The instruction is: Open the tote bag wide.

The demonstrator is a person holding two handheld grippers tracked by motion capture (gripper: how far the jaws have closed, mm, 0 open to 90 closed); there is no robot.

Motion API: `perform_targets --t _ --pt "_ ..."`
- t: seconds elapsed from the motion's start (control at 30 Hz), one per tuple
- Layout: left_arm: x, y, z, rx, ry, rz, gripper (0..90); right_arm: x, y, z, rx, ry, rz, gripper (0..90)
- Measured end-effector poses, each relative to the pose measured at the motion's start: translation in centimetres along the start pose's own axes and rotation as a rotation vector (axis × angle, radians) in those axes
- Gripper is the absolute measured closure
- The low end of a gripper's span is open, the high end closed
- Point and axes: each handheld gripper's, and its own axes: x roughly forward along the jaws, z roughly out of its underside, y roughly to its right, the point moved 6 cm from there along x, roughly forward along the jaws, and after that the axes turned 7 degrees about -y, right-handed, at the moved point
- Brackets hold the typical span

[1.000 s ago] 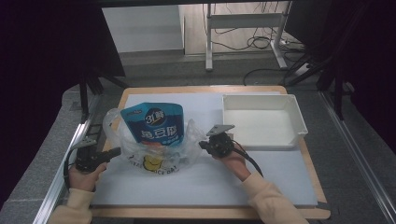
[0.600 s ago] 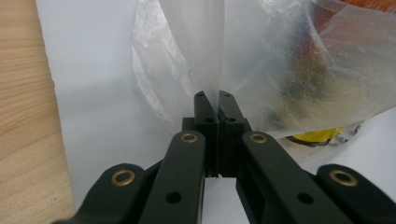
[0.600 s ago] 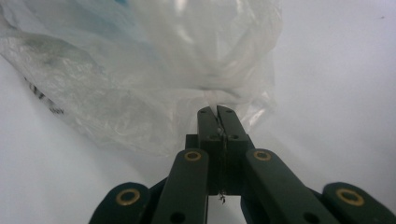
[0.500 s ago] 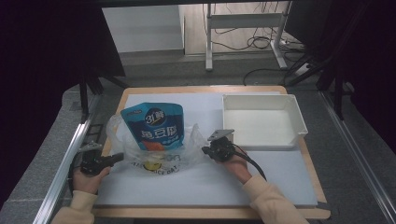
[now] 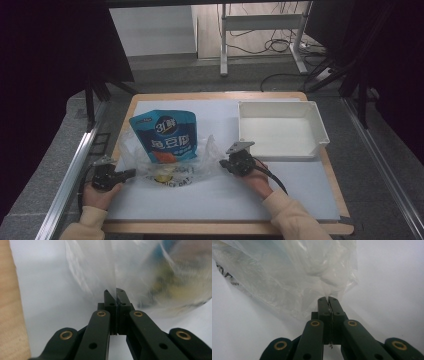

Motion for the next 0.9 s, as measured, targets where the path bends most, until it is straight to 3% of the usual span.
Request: perform_targets --t 0.67,0.9 --pt "0.19 0.14 0.06 0.012 0.013 -0.014 88.5 -0.20 0.04 0.31 0.003 0.007 0.002 87.9" --pt "-0.16 0.32 -0.14 0.021 0.055 -0.023 77.4 -0.31 -0.01 0.20 0.000 0.015 -0.011 80.9"
